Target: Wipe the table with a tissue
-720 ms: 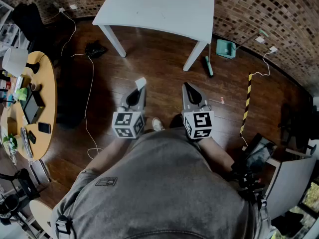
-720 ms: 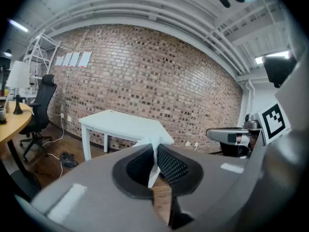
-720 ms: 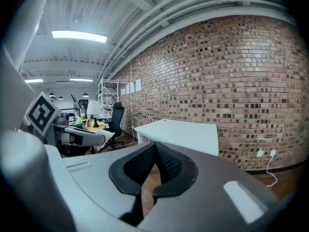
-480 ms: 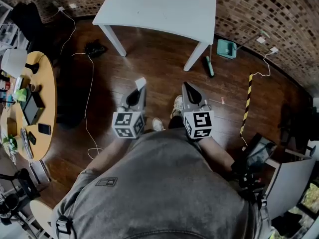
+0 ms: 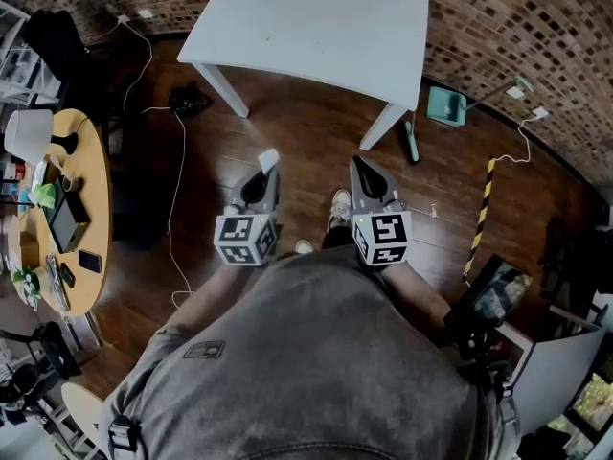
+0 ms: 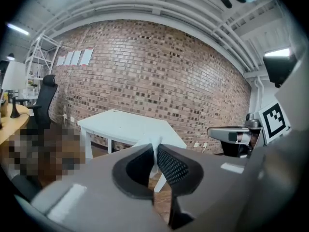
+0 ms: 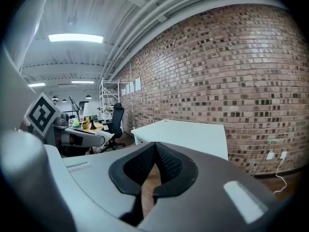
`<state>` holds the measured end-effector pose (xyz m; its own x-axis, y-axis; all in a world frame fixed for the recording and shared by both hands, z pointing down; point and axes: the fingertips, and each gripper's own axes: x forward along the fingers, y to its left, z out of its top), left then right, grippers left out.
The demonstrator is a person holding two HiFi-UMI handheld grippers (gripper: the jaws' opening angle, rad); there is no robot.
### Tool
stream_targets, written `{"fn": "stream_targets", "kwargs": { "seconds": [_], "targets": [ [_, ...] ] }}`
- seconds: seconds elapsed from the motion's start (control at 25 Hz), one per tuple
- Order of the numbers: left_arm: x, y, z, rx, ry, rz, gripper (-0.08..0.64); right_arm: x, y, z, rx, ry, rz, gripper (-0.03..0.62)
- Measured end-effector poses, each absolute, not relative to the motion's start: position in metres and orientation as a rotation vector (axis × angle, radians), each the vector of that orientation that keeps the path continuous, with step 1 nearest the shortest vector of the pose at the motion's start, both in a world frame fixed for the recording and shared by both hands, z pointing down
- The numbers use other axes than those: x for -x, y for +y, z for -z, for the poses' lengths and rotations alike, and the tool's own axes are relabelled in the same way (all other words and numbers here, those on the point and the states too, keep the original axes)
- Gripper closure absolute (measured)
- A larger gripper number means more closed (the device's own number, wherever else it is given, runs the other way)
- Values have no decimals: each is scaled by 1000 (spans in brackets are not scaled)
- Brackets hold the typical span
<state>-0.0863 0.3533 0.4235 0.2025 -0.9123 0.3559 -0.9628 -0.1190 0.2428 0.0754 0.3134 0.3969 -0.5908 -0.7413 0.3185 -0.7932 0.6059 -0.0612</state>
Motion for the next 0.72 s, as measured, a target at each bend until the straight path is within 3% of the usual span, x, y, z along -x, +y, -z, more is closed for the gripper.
{"fn": "stream_targets", "kwargs": {
  "seconds": [0.72],
  "targets": [
    [68,219,-419,-1969,-1849,-249,537,-100,177,-405,-1140,-2632,-370,578]
  ]
}}
